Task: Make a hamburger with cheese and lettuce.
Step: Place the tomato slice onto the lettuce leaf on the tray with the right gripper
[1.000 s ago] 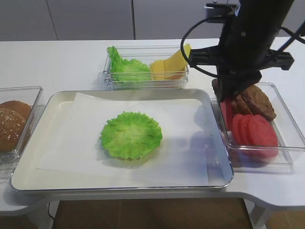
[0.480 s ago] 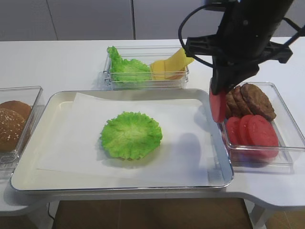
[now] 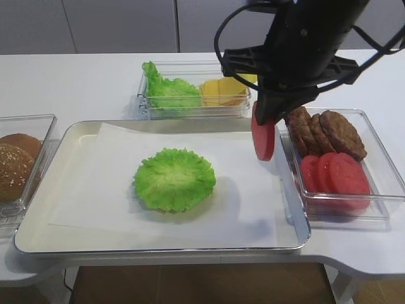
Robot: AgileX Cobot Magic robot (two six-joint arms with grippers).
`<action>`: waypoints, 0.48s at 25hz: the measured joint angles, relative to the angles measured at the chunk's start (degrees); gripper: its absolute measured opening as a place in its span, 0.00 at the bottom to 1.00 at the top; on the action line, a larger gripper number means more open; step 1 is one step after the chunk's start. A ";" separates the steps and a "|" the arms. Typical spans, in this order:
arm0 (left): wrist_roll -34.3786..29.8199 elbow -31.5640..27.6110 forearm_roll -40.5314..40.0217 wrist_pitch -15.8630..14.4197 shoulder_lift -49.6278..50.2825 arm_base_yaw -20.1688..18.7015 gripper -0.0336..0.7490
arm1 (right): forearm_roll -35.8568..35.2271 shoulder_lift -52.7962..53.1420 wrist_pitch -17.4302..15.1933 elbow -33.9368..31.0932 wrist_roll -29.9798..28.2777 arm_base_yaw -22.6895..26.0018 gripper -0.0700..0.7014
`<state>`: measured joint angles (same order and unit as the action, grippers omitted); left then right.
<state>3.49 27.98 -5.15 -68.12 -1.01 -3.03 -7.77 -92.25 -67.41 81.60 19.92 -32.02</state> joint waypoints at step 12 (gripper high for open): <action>0.00 0.00 0.00 0.00 0.00 0.00 0.49 | -5.37 -0.64 8.94 0.00 -9.89 -1.72 0.21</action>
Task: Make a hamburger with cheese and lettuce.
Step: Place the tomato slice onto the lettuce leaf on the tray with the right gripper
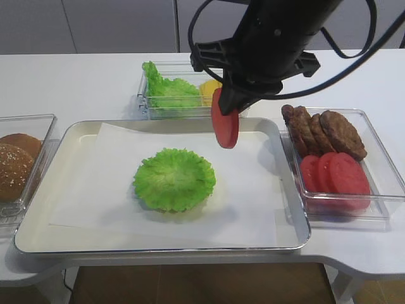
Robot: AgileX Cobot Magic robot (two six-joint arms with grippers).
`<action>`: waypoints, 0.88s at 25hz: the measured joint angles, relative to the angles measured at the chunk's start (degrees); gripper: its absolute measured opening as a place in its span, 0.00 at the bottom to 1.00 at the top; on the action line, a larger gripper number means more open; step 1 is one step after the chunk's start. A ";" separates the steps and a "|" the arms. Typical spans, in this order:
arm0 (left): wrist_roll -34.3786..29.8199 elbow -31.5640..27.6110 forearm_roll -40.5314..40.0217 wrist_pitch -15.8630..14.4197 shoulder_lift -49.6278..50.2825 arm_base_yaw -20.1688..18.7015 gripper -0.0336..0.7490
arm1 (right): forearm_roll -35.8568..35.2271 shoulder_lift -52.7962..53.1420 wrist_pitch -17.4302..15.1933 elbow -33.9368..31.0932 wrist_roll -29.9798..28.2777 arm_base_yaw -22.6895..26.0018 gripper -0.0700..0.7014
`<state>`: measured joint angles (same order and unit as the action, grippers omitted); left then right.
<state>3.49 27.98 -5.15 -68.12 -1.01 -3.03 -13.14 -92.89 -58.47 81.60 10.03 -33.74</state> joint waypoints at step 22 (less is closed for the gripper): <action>0.00 0.00 0.00 0.00 0.00 0.00 0.49 | 5.82 -9.66 -5.15 8.85 -2.86 -4.51 0.21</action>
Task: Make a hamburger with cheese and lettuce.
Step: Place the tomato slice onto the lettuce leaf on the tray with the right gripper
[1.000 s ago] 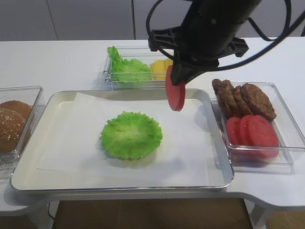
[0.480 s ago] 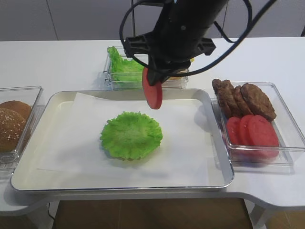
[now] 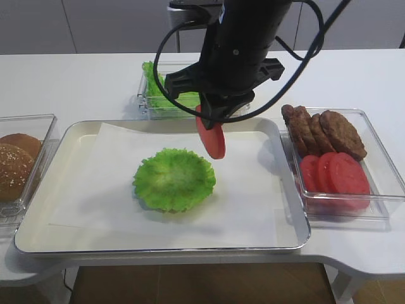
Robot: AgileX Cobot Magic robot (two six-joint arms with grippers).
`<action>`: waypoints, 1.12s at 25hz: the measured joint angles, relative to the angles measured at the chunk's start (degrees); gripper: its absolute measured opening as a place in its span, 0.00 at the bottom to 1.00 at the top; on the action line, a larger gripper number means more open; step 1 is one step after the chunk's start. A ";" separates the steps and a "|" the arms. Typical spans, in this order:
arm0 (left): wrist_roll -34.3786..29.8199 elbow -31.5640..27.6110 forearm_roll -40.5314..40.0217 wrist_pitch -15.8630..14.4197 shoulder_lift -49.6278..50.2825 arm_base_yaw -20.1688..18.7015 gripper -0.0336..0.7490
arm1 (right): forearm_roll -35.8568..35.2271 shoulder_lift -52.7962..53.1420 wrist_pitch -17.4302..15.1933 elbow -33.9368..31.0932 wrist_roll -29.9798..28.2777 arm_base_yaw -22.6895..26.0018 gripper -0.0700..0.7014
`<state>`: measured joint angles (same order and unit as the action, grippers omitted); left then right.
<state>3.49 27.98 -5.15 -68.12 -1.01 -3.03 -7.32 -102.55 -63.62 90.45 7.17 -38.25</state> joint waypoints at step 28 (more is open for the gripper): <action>0.00 0.00 0.00 0.00 0.00 0.00 0.49 | -0.81 -3.17 1.53 0.12 1.78 0.00 0.21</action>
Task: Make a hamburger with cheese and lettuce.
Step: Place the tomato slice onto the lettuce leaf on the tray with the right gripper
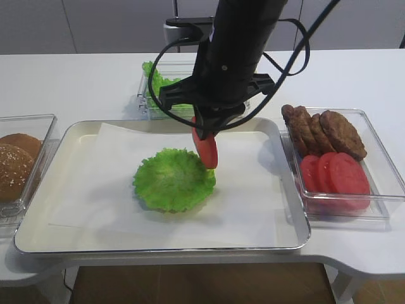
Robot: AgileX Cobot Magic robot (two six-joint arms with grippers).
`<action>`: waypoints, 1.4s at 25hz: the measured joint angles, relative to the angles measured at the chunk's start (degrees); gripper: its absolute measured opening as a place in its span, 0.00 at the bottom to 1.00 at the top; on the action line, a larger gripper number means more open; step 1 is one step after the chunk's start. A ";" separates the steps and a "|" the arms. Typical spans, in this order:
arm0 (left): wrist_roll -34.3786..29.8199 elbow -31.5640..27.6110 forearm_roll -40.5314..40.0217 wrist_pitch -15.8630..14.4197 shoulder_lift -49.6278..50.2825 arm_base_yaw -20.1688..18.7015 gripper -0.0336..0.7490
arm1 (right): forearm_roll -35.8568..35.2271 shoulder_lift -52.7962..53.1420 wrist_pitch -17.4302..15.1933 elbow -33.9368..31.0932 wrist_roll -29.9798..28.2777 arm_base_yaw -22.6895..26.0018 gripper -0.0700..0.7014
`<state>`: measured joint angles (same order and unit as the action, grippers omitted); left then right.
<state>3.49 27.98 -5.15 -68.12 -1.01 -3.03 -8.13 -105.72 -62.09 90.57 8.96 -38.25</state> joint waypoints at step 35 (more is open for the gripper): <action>0.00 0.00 0.00 0.00 0.00 0.00 0.49 | 9.29 0.00 -2.79 4.12 -0.09 -3.44 0.21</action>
<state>3.49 27.98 -5.15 -68.12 -1.01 -3.03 1.15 -105.72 -64.88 94.69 8.87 -41.69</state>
